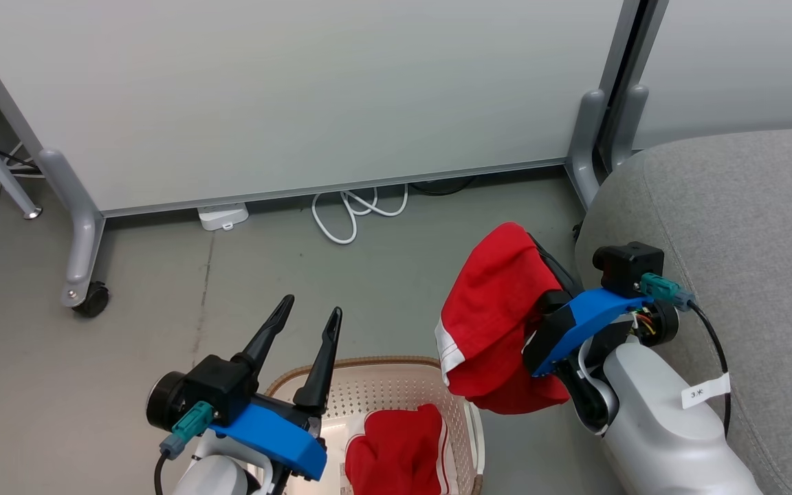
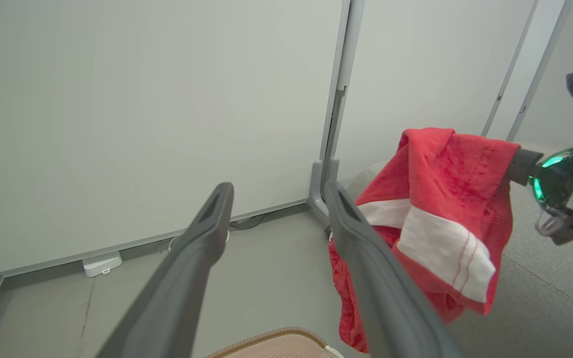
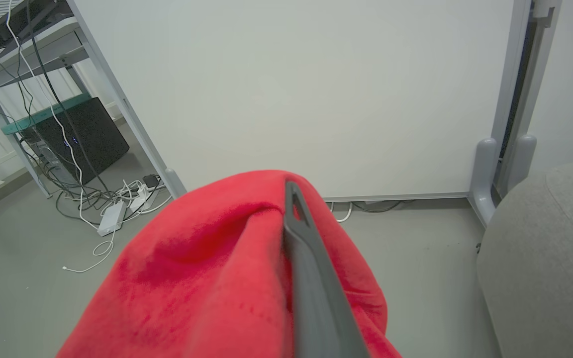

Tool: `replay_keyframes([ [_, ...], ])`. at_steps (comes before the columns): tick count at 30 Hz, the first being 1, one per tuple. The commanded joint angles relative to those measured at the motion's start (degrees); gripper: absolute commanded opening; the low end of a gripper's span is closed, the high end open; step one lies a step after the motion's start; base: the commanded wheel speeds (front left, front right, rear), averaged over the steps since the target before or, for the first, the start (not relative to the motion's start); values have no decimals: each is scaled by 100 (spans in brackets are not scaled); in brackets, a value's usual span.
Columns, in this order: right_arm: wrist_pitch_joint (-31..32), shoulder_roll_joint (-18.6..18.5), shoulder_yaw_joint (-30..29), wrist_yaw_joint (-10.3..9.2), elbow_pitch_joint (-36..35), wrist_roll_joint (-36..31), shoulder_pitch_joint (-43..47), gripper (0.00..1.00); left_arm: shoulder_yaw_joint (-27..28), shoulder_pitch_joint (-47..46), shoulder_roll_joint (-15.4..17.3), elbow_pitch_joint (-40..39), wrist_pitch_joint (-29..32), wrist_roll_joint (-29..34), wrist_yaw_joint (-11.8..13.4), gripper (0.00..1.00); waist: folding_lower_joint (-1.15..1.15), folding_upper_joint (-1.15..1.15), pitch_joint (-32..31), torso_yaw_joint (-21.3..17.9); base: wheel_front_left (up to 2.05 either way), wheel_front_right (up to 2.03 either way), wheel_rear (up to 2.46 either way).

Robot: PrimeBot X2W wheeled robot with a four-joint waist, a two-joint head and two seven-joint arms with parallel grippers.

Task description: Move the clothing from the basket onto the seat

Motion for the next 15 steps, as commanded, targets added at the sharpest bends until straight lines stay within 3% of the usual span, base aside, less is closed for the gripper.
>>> replay_keyframes([
  [1,-33,-14,-15,3,-10,-46,47,0,30,56,-10,-29,-18,-2,-9,100,0,0,2,-9,0,0,0],
  [8,-33,-16,-23,3,-55,-37,56,0,-16,46,-25,-52,-18,-42,-9,100,0,0,13,-172,0,0,0],
  [15,-33,-16,-120,3,-99,-66,36,0,2,45,-11,-17,-17,-63,-10,100,0,0,63,-604,0,0,0],
])
